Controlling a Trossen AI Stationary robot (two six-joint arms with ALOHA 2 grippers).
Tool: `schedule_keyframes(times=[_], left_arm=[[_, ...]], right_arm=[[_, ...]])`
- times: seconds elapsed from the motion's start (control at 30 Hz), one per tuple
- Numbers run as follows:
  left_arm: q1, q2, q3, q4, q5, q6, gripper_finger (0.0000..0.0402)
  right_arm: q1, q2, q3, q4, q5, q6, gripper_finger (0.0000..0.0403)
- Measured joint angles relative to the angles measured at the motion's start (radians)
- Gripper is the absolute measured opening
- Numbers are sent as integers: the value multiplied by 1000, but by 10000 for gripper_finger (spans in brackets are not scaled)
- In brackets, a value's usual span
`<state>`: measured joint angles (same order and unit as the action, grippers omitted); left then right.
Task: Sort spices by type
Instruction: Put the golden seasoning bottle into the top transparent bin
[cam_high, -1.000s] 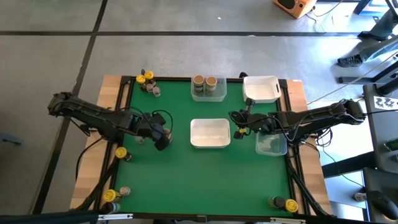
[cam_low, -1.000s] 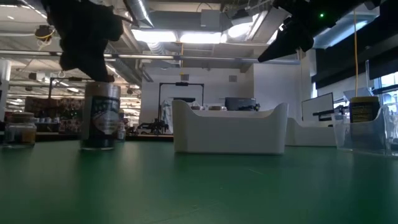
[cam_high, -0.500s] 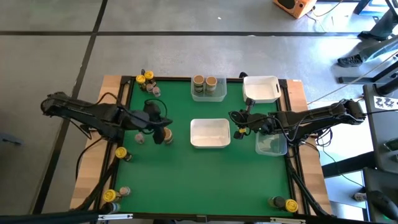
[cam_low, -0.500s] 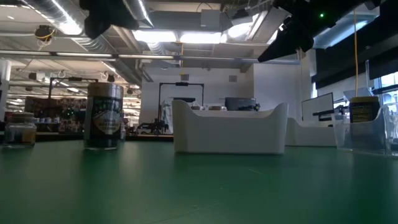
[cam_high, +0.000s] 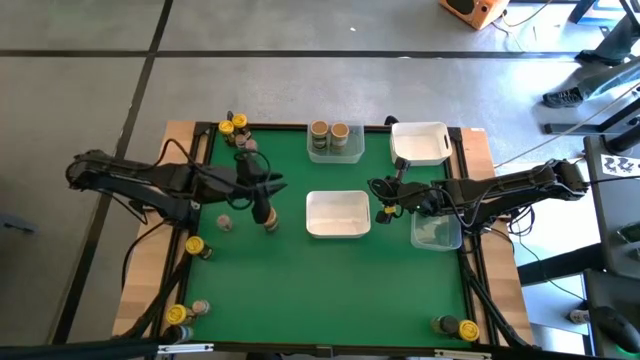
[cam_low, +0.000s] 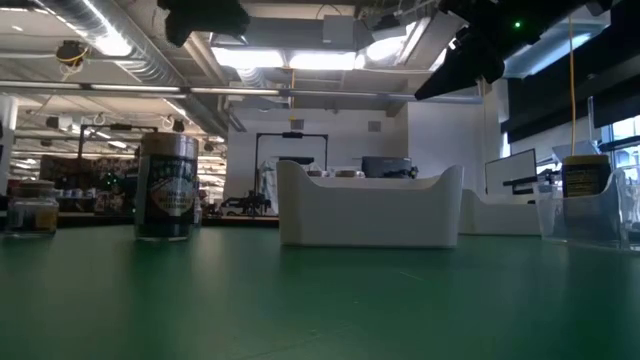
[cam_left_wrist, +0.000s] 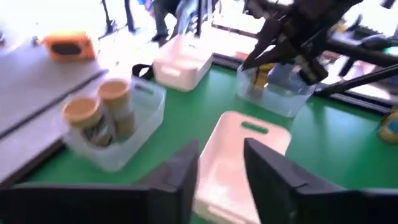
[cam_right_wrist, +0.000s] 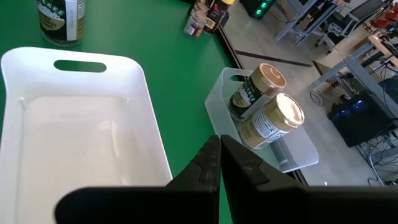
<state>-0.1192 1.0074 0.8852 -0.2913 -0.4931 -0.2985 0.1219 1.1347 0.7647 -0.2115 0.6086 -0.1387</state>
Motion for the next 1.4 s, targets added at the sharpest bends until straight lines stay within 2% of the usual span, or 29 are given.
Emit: schedule_keyframes(times=[0.23, 0.4, 0.83, 1.3, 1.4], left_arm=[[-22, 8, 2, 62, 2, 119, 249], [-46, 7, 2, 38, 1, 162, 291], [-148, 27, 21, -387, 15, -122, 296], [-151, 210, 21, -431, 23, -271, 296], [-150, 244, 21, -435, 62, -309, 296]], right_arm=[[0, 0, 0, 1, 0, 0, 14], [0, 0, 0, 0, 0, 0, 14], [0, 0, 0, 0, 0, -1, 14], [0, 0, 0, 1, 0, -1, 14], [0, 0, 0, 1, 0, -1, 14]])
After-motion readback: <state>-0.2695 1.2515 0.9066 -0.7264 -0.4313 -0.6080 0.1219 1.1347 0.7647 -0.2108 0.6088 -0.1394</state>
